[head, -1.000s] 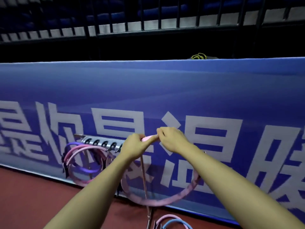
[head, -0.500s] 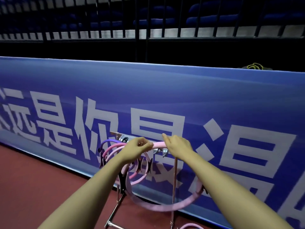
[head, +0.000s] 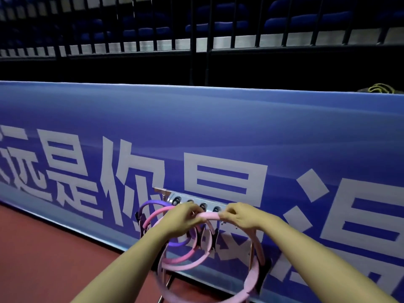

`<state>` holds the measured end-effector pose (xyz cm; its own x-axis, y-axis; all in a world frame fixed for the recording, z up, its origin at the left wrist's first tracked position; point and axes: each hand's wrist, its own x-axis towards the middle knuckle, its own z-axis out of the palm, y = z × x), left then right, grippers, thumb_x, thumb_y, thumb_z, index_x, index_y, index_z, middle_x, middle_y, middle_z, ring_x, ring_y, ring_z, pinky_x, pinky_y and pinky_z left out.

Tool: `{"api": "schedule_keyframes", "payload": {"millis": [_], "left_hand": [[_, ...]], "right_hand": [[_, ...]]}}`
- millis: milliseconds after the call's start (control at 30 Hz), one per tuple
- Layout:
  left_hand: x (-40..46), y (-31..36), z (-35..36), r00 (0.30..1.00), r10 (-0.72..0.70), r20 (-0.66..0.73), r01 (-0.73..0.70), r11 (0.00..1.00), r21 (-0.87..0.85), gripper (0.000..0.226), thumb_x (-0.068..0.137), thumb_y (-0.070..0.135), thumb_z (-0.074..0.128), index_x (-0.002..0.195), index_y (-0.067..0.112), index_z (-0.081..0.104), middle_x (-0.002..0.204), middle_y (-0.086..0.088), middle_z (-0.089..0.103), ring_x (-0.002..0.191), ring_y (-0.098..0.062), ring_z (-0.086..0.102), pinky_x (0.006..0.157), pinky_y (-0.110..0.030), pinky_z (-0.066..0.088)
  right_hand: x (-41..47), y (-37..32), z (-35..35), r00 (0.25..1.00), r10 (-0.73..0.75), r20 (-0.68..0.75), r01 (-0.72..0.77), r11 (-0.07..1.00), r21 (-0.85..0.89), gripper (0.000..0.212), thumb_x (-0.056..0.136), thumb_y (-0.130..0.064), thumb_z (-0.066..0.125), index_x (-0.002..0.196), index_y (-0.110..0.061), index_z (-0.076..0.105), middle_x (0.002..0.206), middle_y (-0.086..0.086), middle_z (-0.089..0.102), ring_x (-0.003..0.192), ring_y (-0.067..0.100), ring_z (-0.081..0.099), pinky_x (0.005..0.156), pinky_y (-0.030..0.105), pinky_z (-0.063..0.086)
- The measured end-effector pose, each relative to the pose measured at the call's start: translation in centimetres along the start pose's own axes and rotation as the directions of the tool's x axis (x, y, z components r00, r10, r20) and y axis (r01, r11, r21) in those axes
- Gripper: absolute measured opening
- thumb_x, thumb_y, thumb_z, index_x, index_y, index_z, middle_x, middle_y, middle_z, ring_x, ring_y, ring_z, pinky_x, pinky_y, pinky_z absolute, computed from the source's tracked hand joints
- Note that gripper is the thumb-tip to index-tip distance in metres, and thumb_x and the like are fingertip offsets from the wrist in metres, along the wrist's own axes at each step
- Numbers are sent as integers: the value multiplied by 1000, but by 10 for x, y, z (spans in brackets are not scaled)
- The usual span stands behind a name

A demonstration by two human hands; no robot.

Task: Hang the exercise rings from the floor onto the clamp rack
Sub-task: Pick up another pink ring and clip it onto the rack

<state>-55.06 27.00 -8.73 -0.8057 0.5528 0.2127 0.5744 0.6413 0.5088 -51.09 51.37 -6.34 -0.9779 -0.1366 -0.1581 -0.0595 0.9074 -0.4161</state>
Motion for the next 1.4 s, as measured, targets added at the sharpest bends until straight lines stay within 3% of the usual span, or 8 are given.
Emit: {"api": "schedule_keyframes", "payload": {"millis": [67, 133, 333, 567, 667, 800, 967, 1400], "left_hand": [[20, -13, 8, 1000, 3, 23, -3, 1000, 17, 26, 94, 48, 68, 107, 27, 75, 95, 8, 73, 79, -4, 68, 70, -23, 56], [40, -24, 17, 999, 3, 49, -6, 998, 66, 26, 94, 49, 68, 104, 27, 76, 90, 8, 75, 73, -1, 67, 62, -14, 49], [94, -64, 42, 988, -17, 155, -19, 974, 227, 28, 93, 49, 67, 95, 22, 74, 77, 6, 62, 68, -12, 53, 56, -30, 32], [140, -115, 63, 970, -89, 228, 48, 982, 181, 29, 85, 53, 71, 96, 26, 75, 85, 1, 76, 75, -15, 69, 53, -26, 35], [155, -134, 71, 961, -88, 263, 48, 987, 153, 33, 81, 54, 74, 98, 27, 76, 84, 3, 76, 75, -16, 68, 57, -28, 37], [174, -158, 85, 947, -79, 312, 35, 989, 145, 35, 79, 51, 75, 100, 23, 76, 87, 0, 74, 74, -17, 61, 62, -31, 37], [205, -186, 104, 918, -80, 389, 9, 984, 179, 37, 77, 52, 72, 96, 21, 74, 90, -3, 76, 85, -26, 68, 66, -33, 44], [263, -226, 140, 886, -29, 463, -93, 967, 237, 35, 80, 51, 68, 108, 30, 72, 106, 0, 76, 102, -27, 70, 77, -32, 47]], "right_hand": [[25, 11, -3, 997, -42, 66, 47, 996, -70, 34, 94, -55, 62, 114, -27, 65, 106, -7, 66, 95, 15, 62, 83, 33, 50], [51, 20, 1, 992, -67, 110, 77, 992, -95, 43, 88, -51, 71, 122, -27, 64, 118, -5, 67, 104, 16, 63, 89, 33, 52], [123, 47, 31, 991, -79, 110, 96, 983, -159, 37, 83, -46, 74, 114, -28, 70, 110, -2, 72, 97, 19, 66, 89, 43, 56], [184, 60, 47, 989, -98, 111, 115, 980, -161, 36, 87, -45, 70, 120, -30, 67, 116, -2, 69, 102, 22, 63, 84, 38, 52], [203, 66, 56, 991, -65, 117, 81, 987, -141, 36, 88, -40, 71, 123, -29, 65, 121, -3, 67, 108, 21, 63, 82, 34, 47], [225, 75, 72, 992, -2, 124, 13, 996, -89, 32, 87, -38, 73, 117, -30, 67, 120, -3, 69, 108, 19, 63, 92, 39, 52], [255, 89, 92, 990, 84, 114, -78, 995, -59, 32, 83, -43, 76, 113, -34, 67, 117, -6, 64, 107, 19, 62, 94, 44, 52], [298, 113, 119, 960, 280, 16, -279, 960, -24, 21, 94, -38, 65, 113, -32, 70, 118, -6, 70, 108, 20, 66, 90, 35, 53]]}}
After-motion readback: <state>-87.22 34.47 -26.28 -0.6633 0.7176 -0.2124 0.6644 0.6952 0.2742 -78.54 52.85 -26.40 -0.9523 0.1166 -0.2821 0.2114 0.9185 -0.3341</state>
